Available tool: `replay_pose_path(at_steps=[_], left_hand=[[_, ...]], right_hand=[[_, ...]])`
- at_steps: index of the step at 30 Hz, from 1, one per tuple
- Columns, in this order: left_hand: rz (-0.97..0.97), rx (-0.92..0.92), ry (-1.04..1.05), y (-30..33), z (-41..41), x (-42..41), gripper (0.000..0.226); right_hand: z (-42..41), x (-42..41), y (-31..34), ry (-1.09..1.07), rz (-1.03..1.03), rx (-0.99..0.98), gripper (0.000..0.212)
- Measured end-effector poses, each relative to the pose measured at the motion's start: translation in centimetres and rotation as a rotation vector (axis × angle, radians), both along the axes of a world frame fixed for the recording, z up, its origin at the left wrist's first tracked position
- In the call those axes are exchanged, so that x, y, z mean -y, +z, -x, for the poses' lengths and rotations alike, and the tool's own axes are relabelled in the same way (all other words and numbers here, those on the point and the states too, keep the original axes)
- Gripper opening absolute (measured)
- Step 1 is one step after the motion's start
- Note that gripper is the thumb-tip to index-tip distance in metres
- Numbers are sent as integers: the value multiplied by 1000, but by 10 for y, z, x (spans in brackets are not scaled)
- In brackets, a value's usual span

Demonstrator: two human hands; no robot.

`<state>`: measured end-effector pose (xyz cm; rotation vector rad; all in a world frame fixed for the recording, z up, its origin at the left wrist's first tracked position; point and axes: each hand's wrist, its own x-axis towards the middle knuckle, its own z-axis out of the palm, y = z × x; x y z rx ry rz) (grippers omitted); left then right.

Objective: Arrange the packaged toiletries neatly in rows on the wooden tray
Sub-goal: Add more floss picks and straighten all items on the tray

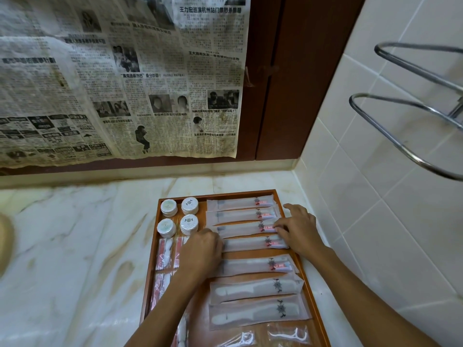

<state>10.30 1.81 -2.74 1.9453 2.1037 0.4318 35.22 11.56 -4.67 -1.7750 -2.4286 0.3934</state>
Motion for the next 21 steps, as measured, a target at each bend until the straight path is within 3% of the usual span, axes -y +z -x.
replay_pose_path(at_steps=[21], left_hand=[[-67,-30,47,-11,4,8,25]], right_hand=[[-5,24,-3,49,7,-147,22]])
